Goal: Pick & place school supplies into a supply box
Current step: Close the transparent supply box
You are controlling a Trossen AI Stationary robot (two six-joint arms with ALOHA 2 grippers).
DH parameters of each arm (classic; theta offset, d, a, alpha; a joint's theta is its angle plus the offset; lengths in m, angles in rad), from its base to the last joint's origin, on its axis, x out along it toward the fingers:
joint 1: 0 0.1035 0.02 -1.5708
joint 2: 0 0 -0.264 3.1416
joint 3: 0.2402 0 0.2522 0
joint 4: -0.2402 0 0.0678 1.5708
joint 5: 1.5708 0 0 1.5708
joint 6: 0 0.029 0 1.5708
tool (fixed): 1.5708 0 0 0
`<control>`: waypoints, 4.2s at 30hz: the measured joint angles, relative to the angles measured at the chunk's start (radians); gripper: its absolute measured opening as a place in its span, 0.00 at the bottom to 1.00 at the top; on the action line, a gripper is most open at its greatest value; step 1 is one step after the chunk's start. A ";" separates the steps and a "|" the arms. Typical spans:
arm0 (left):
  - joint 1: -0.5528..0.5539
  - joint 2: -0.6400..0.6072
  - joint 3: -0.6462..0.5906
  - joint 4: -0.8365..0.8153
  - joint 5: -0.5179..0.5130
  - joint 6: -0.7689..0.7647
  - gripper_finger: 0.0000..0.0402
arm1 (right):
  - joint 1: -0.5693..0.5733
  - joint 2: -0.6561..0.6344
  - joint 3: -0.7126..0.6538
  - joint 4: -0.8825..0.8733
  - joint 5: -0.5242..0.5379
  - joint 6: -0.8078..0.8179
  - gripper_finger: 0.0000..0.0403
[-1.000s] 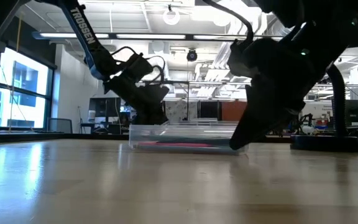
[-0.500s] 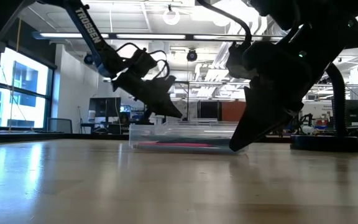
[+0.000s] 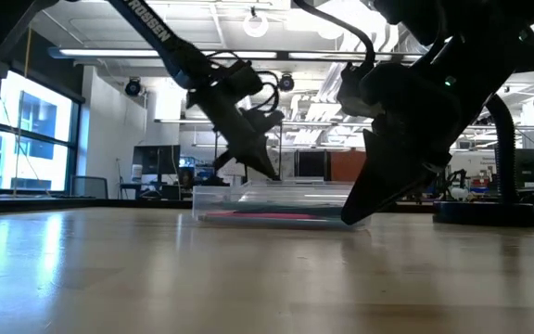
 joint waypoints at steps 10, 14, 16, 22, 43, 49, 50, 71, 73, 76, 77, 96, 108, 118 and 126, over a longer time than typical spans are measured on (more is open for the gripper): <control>-0.022 0.000 0.111 -0.190 -0.059 0.082 0.03 | 0.010 0.000 0.001 -0.029 0.009 0.045 0.00; -0.007 0.000 0.112 -0.175 -0.090 0.059 0.03 | 0.035 0.000 0.001 -0.023 0.024 0.044 0.00; -0.008 0.022 0.113 -0.164 -0.108 0.037 0.03 | 0.046 0.000 0.001 -0.023 0.040 0.044 0.00; 0.005 0.117 0.111 -0.107 -0.067 -0.004 0.03 | 0.070 0.000 0.001 -0.023 0.086 0.049 0.00; -0.058 0.127 0.111 -0.204 0.167 0.146 0.02 | 0.059 0.000 0.001 -0.118 0.149 0.087 0.00; -0.088 0.105 0.111 -0.214 0.146 0.156 0.04 | 0.061 0.000 0.002 -0.109 0.133 0.095 0.00; -0.092 0.096 0.112 -0.213 0.136 0.158 0.03 | 0.064 0.000 0.002 -0.106 0.132 0.097 0.00; -0.256 -0.015 0.114 -0.268 0.082 0.190 0.04 | 0.109 0.000 0.002 -0.067 0.134 0.133 0.00; -0.271 -0.020 0.113 -0.275 0.061 0.190 0.02 | 0.116 0.000 0.002 -0.060 0.136 0.137 0.00; -0.288 -0.027 0.113 -0.273 0.049 0.190 0.02 | 0.131 0.000 0.002 -0.059 0.145 0.157 0.00; -0.290 -0.033 0.113 -0.283 0.050 0.190 0.03 | 0.137 0.000 0.002 -0.059 0.148 0.160 0.00; -0.436 -0.165 0.114 -0.302 0.061 0.186 0.02 | 0.171 0.000 0.000 -0.068 0.195 0.205 0.00; -0.606 -0.160 0.111 -0.321 -0.057 0.131 0.02 | 0.248 0.000 0.000 -0.082 0.220 0.255 0.00; -0.703 -0.149 0.107 -0.298 -0.189 0.077 0.02 | 0.290 -0.006 0.000 -0.049 0.253 0.224 0.00; -0.737 -0.203 0.104 -0.300 -0.306 0.084 0.02 | 0.340 -0.127 0.002 -0.029 0.483 0.110 0.00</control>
